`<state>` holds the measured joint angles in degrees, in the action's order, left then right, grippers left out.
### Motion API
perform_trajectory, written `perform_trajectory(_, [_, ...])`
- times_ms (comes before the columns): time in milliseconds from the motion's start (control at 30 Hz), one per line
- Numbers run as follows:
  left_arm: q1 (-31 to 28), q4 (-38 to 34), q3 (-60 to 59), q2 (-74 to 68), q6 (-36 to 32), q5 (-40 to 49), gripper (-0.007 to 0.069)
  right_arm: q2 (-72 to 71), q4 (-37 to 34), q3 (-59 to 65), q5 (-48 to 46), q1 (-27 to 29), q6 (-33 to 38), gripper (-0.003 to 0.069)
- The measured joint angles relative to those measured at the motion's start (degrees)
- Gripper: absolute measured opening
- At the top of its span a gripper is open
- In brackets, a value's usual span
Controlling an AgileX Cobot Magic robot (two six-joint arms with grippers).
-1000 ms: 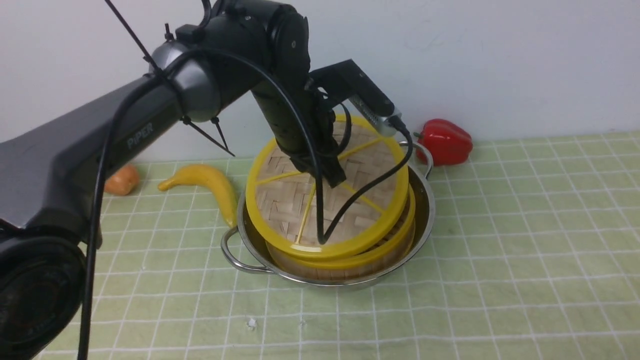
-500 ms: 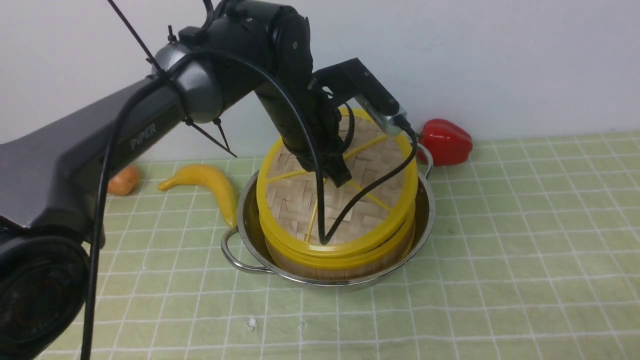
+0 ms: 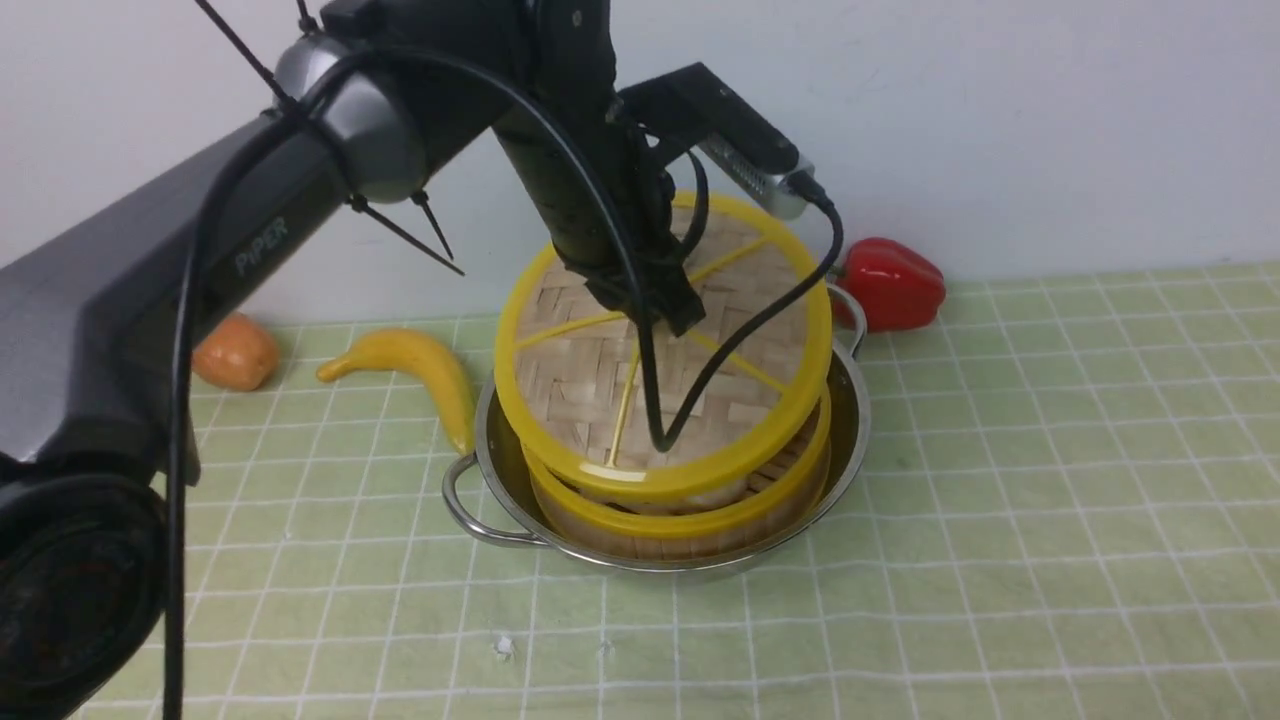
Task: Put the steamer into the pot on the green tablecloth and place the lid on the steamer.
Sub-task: 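Place the yellow bamboo steamer lid onto the steamer in the pot with the left gripper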
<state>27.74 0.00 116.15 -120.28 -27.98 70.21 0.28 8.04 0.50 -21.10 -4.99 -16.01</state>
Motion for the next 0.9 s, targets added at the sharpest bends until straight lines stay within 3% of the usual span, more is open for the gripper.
perform_trajectory(900, [0.00, 0.00, 0.00, -4.10, -1.50, -3.03, 0.0116, 0.00, 0.00, 0.00, 0.18, 0.00, 0.00, 0.0243])
